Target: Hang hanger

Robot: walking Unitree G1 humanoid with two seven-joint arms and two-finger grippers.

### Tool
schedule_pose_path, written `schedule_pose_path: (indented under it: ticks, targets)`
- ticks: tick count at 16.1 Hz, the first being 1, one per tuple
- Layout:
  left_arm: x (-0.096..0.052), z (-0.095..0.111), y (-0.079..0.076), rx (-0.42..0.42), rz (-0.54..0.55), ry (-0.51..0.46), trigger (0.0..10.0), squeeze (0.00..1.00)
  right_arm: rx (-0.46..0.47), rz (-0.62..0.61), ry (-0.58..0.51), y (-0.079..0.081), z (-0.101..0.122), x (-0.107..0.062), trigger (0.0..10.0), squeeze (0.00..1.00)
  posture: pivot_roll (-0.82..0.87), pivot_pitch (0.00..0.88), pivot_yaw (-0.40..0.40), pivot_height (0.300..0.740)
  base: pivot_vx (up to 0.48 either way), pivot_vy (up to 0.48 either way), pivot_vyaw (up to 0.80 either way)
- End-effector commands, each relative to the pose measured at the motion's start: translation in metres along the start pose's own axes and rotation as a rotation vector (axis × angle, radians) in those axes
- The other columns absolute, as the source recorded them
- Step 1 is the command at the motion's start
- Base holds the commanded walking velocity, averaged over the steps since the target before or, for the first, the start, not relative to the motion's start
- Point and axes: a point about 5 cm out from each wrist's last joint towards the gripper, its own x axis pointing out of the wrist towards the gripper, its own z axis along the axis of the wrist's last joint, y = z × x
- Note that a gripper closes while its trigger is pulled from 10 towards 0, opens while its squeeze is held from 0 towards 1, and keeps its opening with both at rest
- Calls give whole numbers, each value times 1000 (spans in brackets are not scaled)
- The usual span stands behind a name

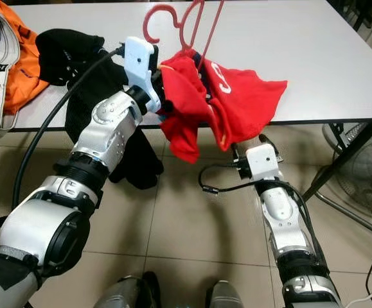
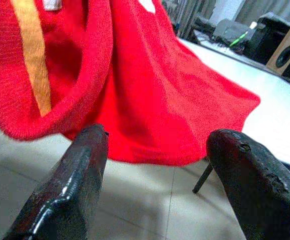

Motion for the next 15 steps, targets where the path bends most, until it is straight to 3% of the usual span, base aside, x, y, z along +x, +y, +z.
schedule_pose_path:
  ticks: [1,2,4,5,6,11,15]
  targets:
    - [8,37,5,23,-29,-98,10000,0,7,-16,9,-4,-1,-3,10000,0,-306,89,96,740,0,0,0]
    - [8,40,7,28,-33,-102,10000,0,7,-16,9,-3,-1,-3,10000,0,-306,89,96,740,0,0,0]
    - [5,66,17,-24,-59,-151,10000,0,17,-11,5,-2,0,-4,10000,0,-304,91,100,740,0,0,0]
    - [-2,87,25,-101,-82,-205,10000,0,31,-16,7,-1,-1,-6,10000,0,-302,95,103,740,0,0,0]
    - [-5,90,27,-123,-84,-217,10000,0,36,-19,9,0,-1,-7,10000,0,-299,98,106,740,0,0,0]
    - [-14,59,17,-169,-69,-143,10000,0,55,-12,19,6,-3,-10,10000,0,-288,101,100,740,0,0,0]
    - [-16,55,11,-174,-60,-136,10000,0,55,-3,17,7,-1,-8,10000,0,-284,101,92,740,-321,0,0]
